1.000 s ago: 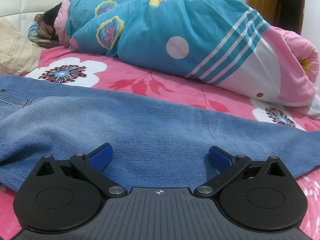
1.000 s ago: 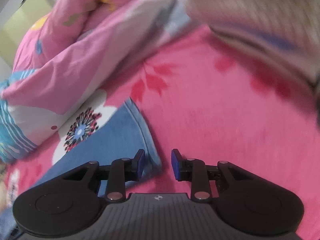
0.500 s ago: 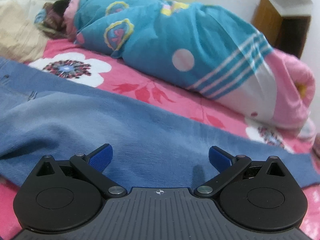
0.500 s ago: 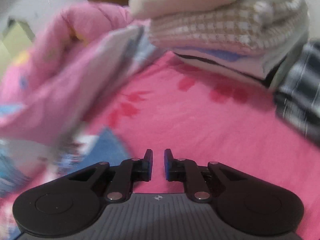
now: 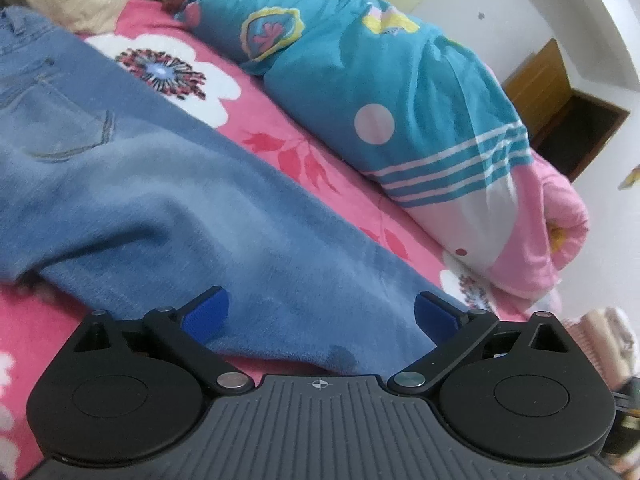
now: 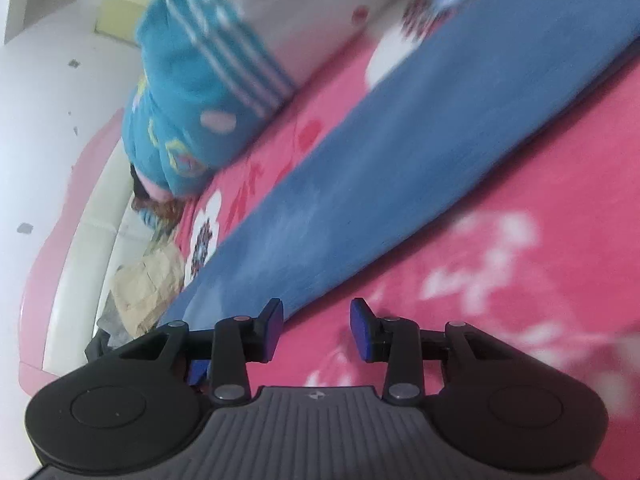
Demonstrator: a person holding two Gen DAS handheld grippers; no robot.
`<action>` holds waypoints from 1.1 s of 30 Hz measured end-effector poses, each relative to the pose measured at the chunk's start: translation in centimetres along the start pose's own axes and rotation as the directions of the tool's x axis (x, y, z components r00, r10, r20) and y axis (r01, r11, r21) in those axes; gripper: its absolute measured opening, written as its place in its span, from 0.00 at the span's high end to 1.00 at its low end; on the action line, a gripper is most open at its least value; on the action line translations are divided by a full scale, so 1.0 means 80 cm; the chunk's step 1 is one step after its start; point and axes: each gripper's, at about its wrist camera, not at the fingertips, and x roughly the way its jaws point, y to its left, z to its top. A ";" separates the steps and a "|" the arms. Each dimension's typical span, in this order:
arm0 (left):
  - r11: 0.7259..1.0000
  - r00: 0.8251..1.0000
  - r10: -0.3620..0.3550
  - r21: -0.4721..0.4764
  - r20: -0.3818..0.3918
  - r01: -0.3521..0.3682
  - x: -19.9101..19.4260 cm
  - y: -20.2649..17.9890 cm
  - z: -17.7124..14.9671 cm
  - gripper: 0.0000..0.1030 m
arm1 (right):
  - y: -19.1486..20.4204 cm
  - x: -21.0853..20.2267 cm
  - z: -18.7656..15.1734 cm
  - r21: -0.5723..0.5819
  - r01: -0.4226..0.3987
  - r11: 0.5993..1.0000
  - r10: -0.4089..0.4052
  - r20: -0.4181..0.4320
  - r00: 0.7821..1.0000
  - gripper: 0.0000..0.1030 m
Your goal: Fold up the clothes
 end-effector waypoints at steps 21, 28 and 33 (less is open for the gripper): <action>0.934 0.955 -0.276 -0.265 -0.107 0.240 0.004 0.026 -0.012 0.11 | 0.003 0.042 0.012 0.138 -0.249 0.958 0.231 0.138 0.963 0.96; 0.945 0.975 -0.221 -0.243 0.019 0.219 -0.001 0.029 0.002 0.18 | 0.002 0.034 0.012 0.079 -0.253 0.964 0.241 0.134 0.961 0.96; 0.948 0.978 -0.200 -0.239 0.066 0.210 -0.002 0.031 0.009 0.18 | 0.022 0.025 0.003 -0.137 -0.140 0.981 0.155 0.113 0.981 0.92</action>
